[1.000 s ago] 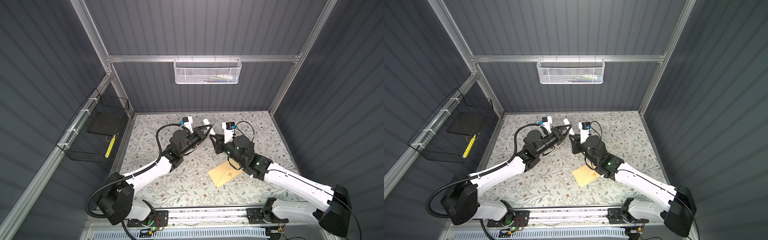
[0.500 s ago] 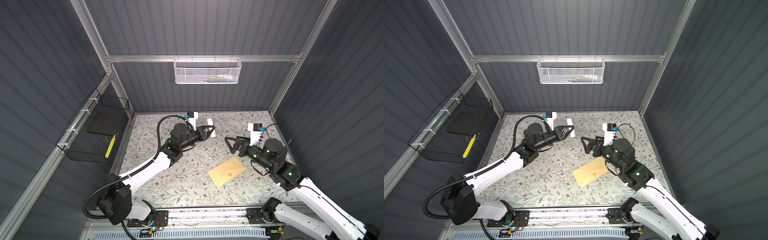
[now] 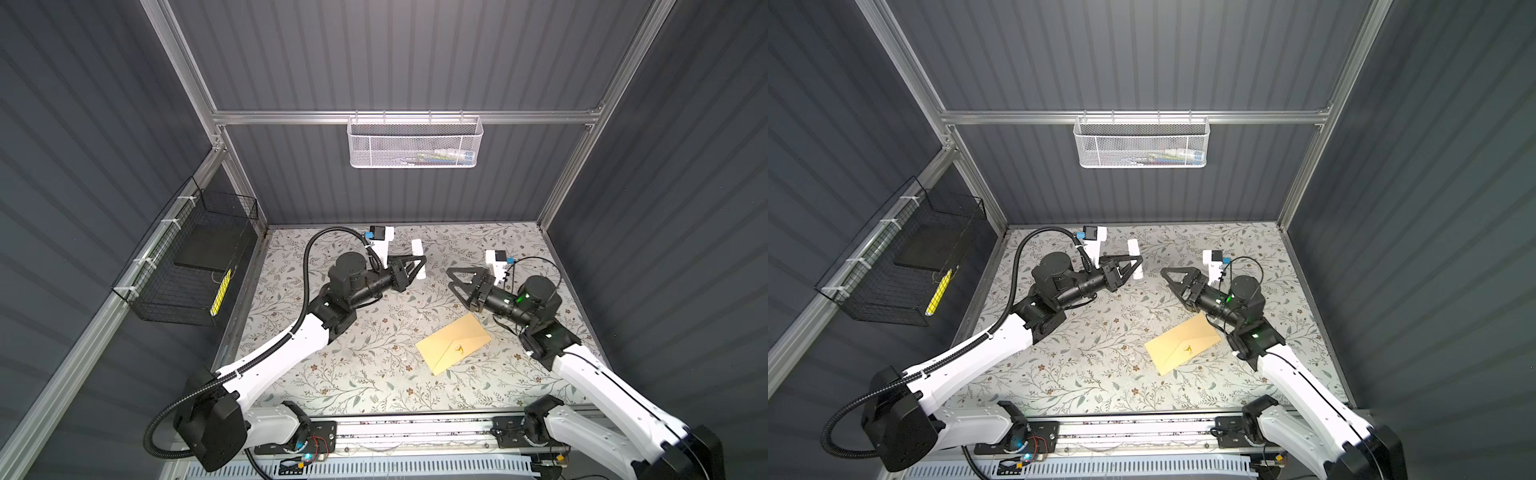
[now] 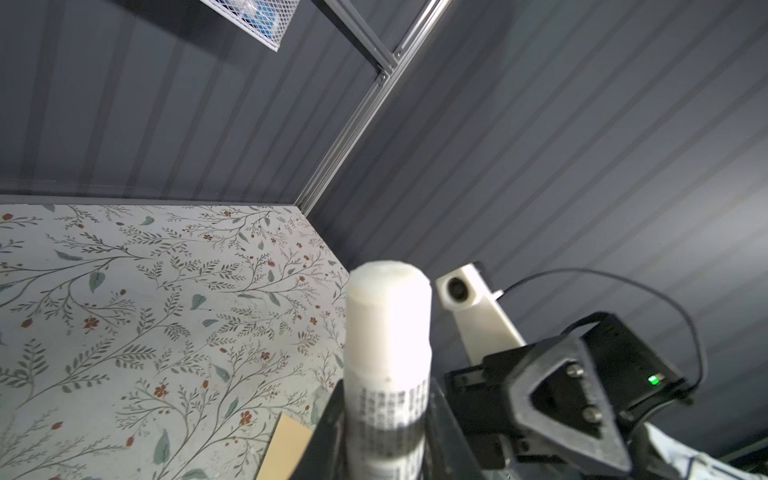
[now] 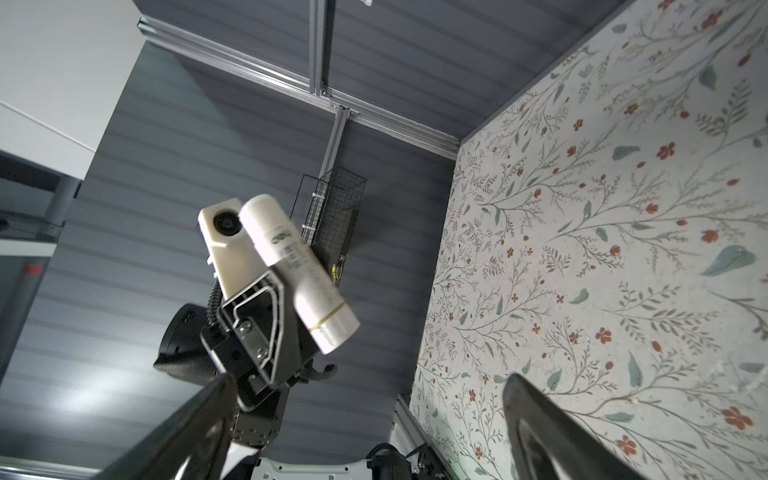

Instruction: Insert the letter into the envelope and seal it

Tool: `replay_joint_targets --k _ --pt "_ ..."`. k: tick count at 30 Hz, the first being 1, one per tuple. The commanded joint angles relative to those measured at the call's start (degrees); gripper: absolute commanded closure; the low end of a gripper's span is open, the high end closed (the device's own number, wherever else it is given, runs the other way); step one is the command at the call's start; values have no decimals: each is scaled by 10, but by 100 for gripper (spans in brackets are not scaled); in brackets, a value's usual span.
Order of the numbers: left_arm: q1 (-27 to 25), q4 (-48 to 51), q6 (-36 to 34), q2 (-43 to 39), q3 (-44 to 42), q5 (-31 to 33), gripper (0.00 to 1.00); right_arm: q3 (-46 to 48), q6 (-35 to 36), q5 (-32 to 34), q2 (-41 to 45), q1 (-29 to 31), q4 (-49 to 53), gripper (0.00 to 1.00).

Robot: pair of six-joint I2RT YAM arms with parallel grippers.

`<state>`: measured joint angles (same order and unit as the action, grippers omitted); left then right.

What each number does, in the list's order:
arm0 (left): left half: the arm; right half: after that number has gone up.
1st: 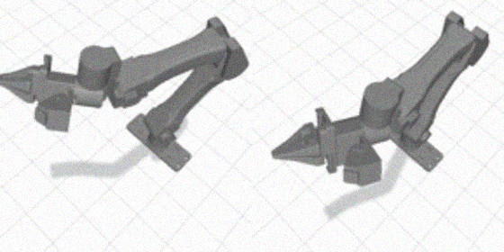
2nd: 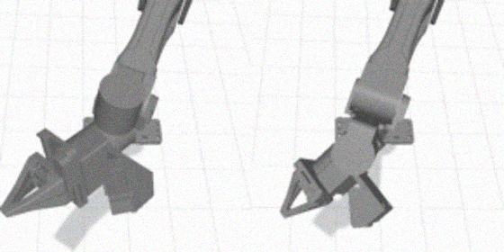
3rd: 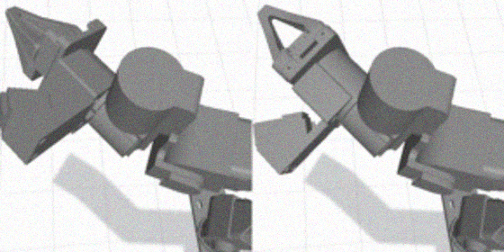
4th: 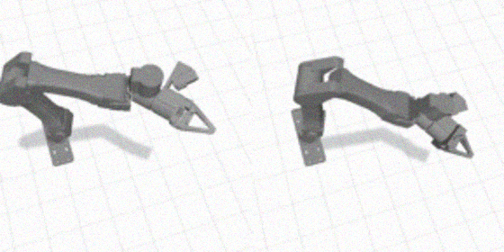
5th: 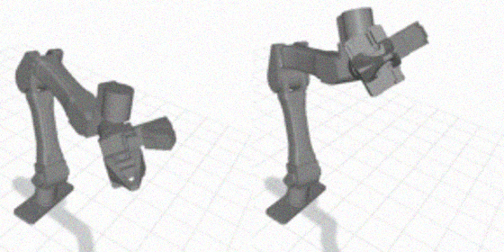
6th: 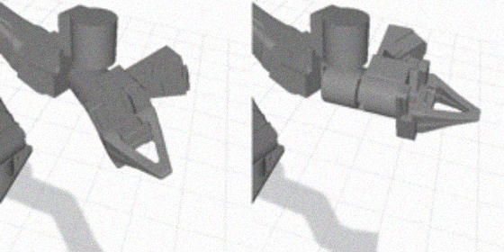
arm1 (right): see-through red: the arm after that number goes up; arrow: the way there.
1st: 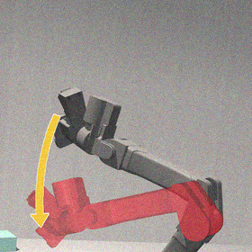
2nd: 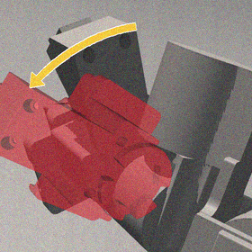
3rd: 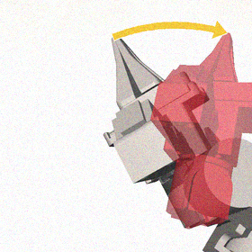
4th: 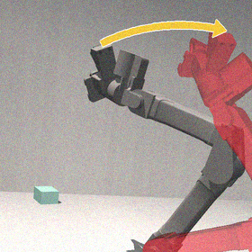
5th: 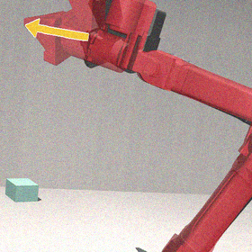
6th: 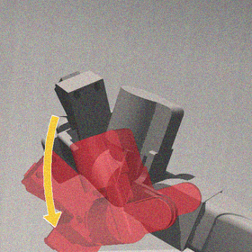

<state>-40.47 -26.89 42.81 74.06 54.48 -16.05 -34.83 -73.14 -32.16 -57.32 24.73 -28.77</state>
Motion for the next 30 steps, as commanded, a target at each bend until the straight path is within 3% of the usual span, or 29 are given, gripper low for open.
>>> replay_joint_targets --k 1,4,9,20,30 --pt "-1 -188 147 15 -40 41 100 3 -91 -4 -30 21 -258 1" --pt "-2 -236 194 26 -50 63 100 -4 -97 7 -72 46 -310 2" --pt "-3 -262 224 32 -53 79 100 -12 -105 23 -130 65 -360 13" --pt "-3 -267 235 35 -59 83 100 -52 -129 26 -219 85 -440 30" --pt "-3 -258 233 30 -66 93 100 -65 -128 31 -234 97 -454 40"
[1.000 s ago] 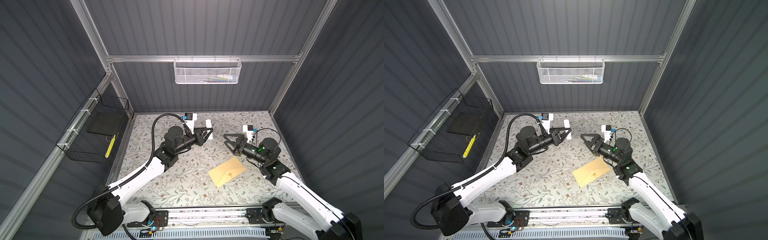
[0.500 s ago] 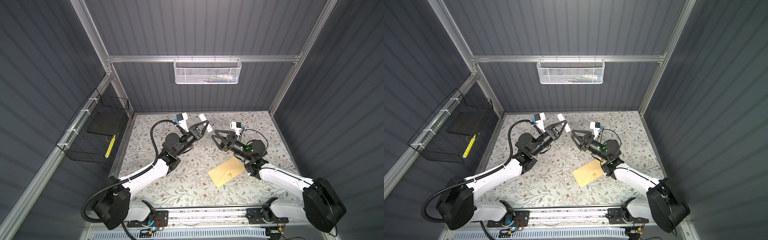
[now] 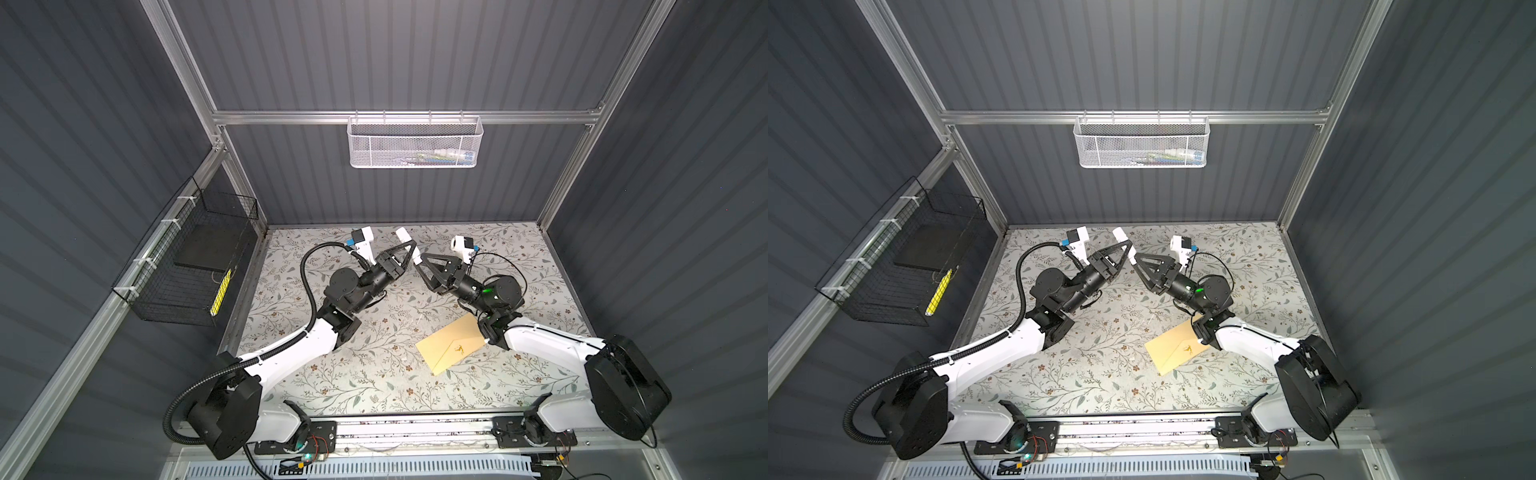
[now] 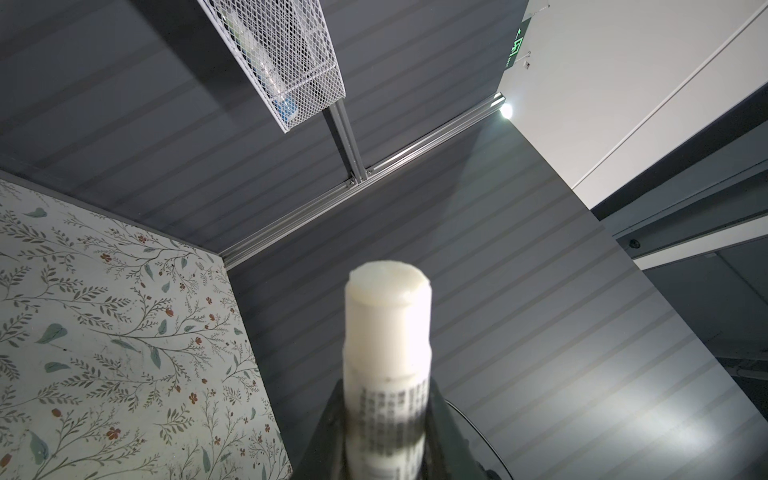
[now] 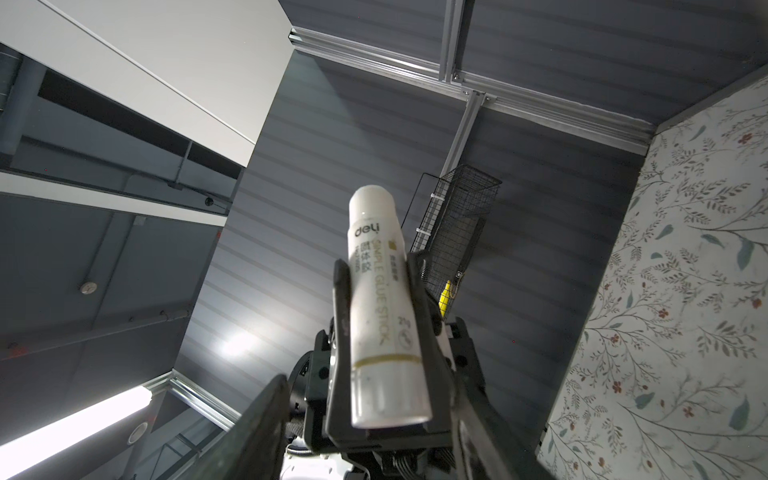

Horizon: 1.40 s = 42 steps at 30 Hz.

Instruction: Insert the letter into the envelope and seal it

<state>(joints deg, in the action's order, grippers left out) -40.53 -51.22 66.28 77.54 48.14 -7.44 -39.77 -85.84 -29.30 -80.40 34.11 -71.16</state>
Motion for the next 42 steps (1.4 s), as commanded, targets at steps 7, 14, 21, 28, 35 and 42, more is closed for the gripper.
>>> replay_joint_targets --k 7,14,21,28,35,42 --pt "-2 -11 -3 -5 -3 7 100 -24 -5 0 -23 10 -38 55" --pt "-2 -6 -2 -1 0 8 100 -25 -2 -4 -24 14 -35 64" --pt "-2 9 -7 -5 0 14 100 -10 12 -2 -15 14 -23 75" --pt "-2 49 2 1 21 -2 100 -24 147 -16 41 15 161 80" --pt "-2 143 18 -2 63 -26 100 -134 601 266 119 110 689 77" --pt "-2 169 39 -2 76 -34 100 -161 816 515 96 189 696 70"
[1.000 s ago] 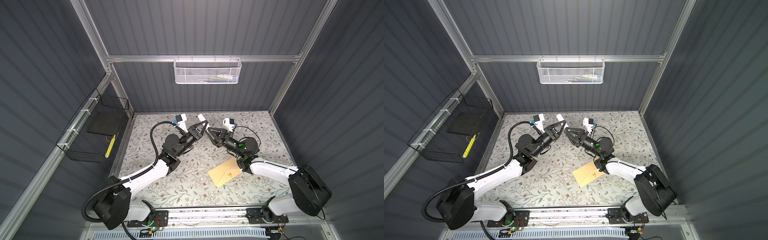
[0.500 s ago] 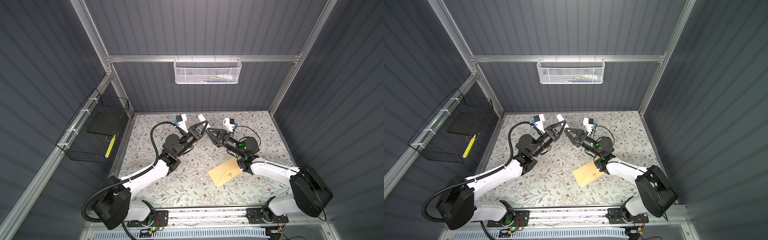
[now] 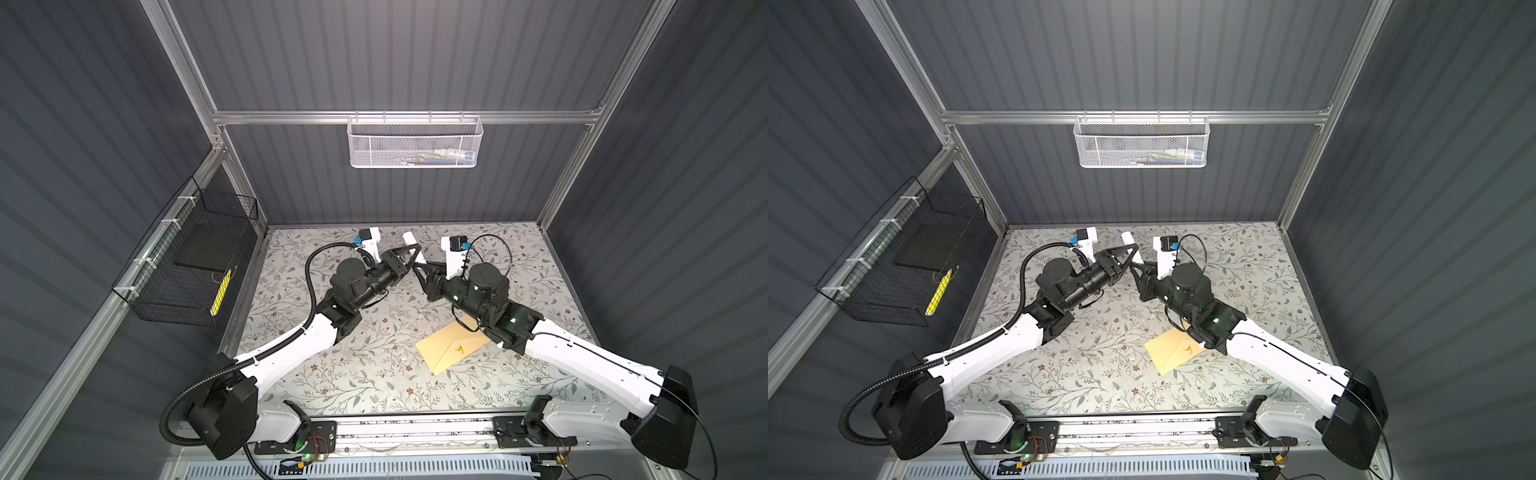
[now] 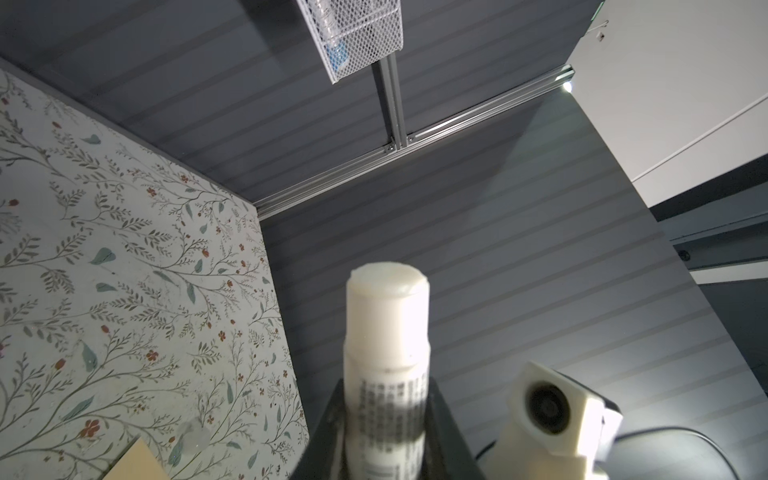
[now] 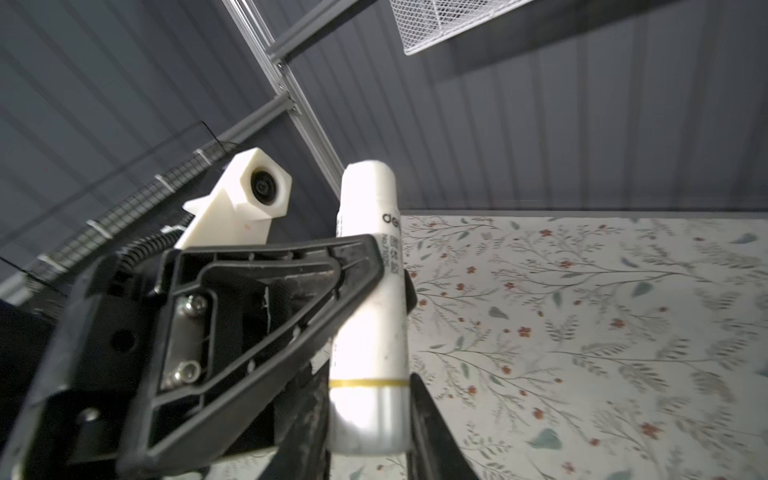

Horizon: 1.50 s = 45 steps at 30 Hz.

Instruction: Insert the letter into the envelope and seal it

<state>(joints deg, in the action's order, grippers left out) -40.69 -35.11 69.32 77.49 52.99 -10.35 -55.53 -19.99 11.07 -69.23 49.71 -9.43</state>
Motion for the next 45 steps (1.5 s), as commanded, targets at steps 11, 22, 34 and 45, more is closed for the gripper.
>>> replay_joint_targets --k 11,22,34,45 --pt "-1 -22 4 -4 21 11 100 92 -69 6 172 21 15 1" --pt "-1 -140 9 31 16 4 100 143 -534 -347 86 -131 -348 10" --pt "-3 -133 6 25 19 13 100 126 -585 -359 -29 -129 -472 34" --pt "-3 -125 9 9 -2 36 100 146 -606 -332 -42 -143 -512 47"
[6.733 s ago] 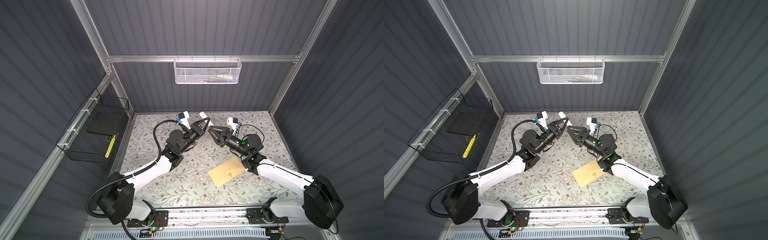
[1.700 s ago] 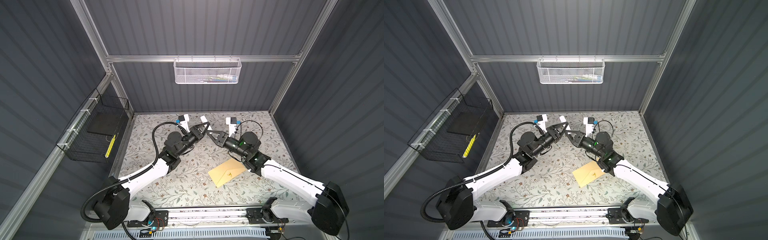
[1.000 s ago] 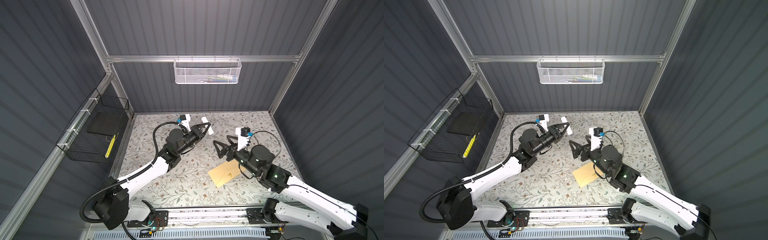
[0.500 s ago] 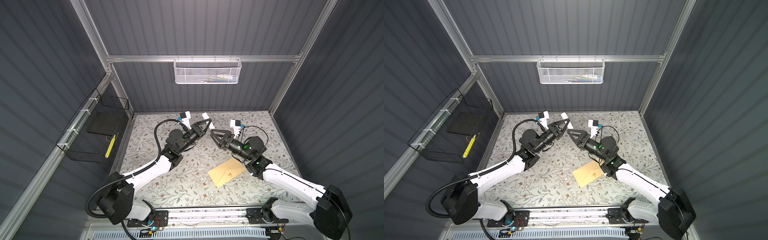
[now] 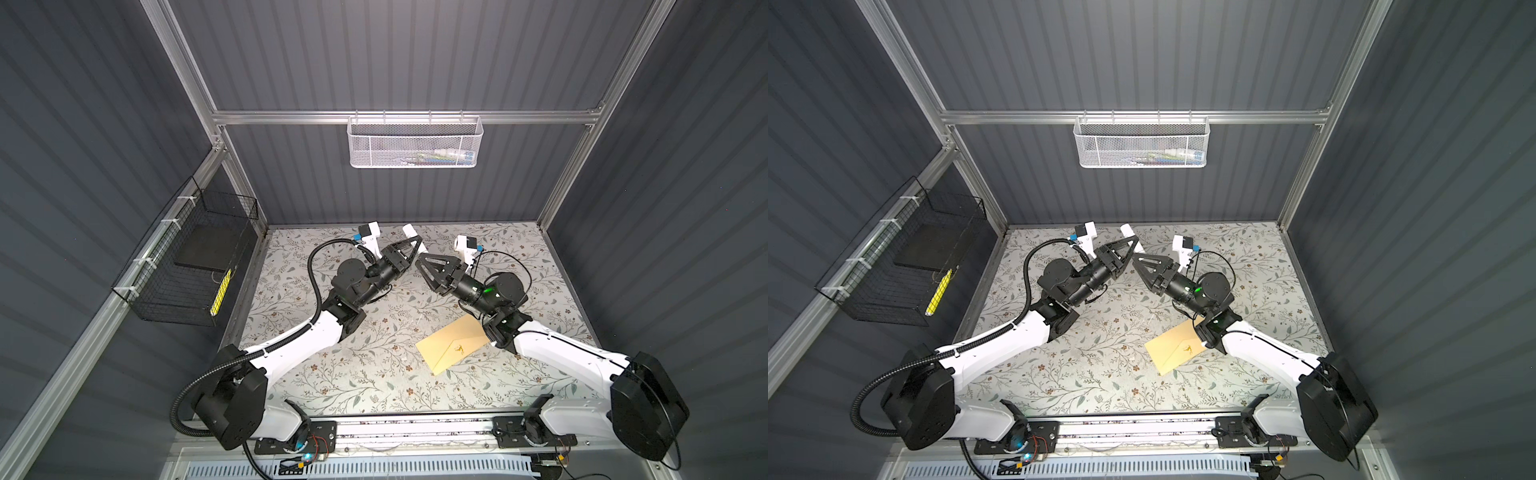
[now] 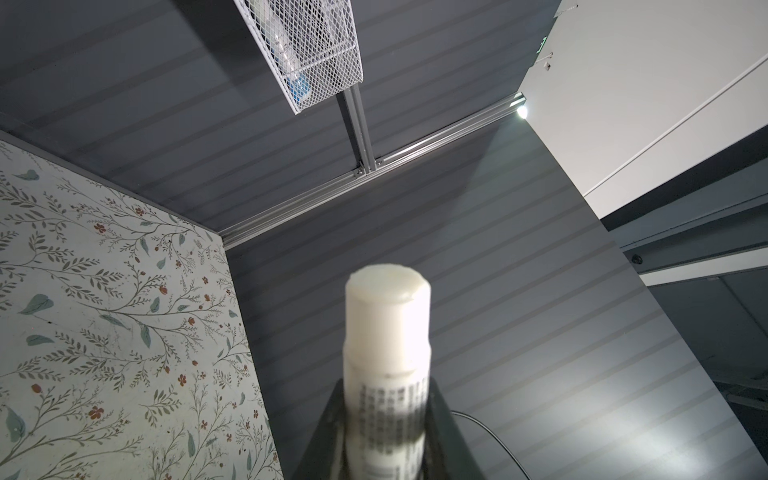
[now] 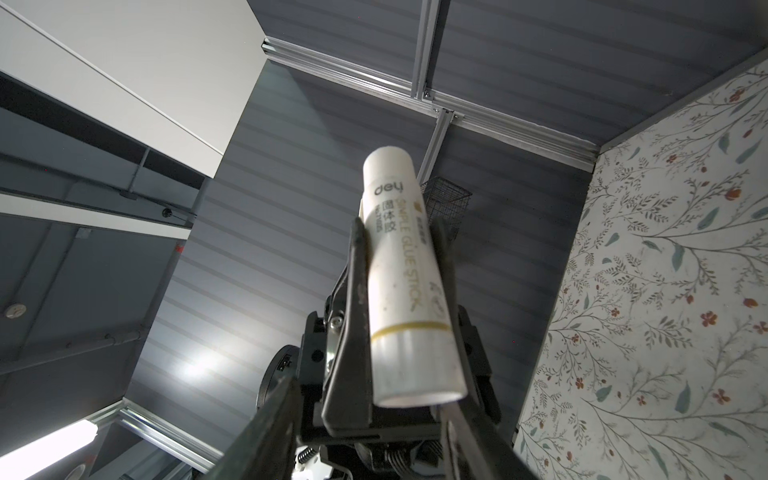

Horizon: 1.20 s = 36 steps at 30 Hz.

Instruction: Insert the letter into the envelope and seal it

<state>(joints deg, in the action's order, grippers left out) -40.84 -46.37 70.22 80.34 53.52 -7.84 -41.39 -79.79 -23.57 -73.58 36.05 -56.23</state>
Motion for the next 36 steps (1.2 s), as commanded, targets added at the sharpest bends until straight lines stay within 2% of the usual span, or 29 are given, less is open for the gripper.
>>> replay_joint_targets --k 1,14,23,26,31,34,36 --pt "-2 -12 1 -22 -9 13 100 7 -10 18 -2 -8 -48 47" --pt "-2 -16 -3 -26 -15 15 100 -10 -54 18 -67 -18 -123 57" --pt "-2 -16 -5 -28 -22 22 100 -3 -51 10 -62 -17 -126 77" --pt "-2 -10 -6 -32 -27 27 100 1 -35 7 -52 -18 -107 80" --pt "-2 2 -3 -33 -23 27 100 -3 39 -11 -26 -16 -37 81" --pt "-2 21 -2 -31 -14 25 100 -19 138 -18 1 -10 97 80" --pt "-2 28 -1 -29 -10 24 100 -41 239 12 23 4 220 80"
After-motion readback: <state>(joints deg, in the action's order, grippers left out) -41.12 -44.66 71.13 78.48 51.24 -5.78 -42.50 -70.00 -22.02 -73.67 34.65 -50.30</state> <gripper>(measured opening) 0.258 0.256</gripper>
